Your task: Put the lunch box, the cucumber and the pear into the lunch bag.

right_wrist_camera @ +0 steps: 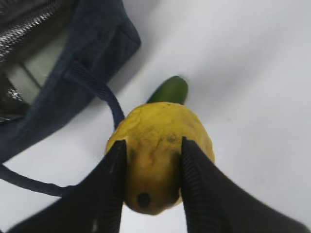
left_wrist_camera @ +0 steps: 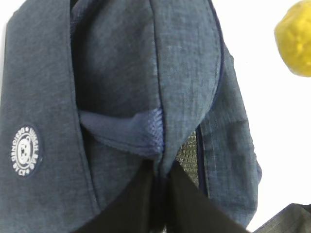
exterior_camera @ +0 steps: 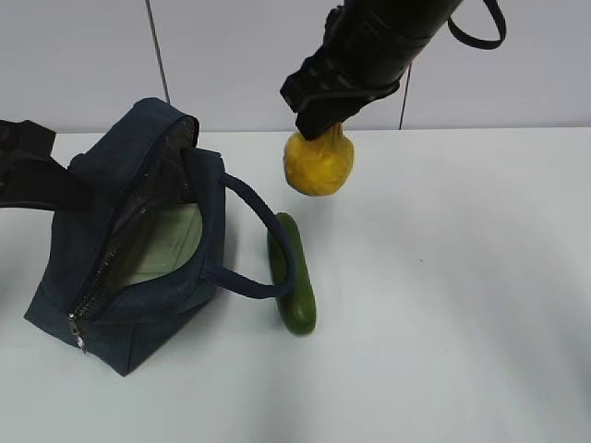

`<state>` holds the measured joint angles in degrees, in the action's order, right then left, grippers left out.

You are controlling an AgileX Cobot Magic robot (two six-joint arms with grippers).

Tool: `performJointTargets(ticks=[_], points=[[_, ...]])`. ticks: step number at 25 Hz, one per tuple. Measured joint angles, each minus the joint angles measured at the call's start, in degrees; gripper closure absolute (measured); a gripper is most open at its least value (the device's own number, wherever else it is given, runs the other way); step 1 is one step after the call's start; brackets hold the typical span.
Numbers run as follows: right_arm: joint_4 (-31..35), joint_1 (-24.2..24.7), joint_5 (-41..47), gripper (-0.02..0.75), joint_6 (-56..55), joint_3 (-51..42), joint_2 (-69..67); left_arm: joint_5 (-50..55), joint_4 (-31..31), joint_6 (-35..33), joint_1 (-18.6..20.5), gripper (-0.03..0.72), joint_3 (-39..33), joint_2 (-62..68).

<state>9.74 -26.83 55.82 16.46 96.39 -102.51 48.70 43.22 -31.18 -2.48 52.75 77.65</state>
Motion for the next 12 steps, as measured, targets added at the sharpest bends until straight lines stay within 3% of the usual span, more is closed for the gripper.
performJointTargets(ticks=[12], points=[[30.4, -0.2, -6.7, 0.478, 16.4, 0.0, -0.2, 0.1, 0.0, 0.0, 0.0, 0.687, 0.0, 0.0]])
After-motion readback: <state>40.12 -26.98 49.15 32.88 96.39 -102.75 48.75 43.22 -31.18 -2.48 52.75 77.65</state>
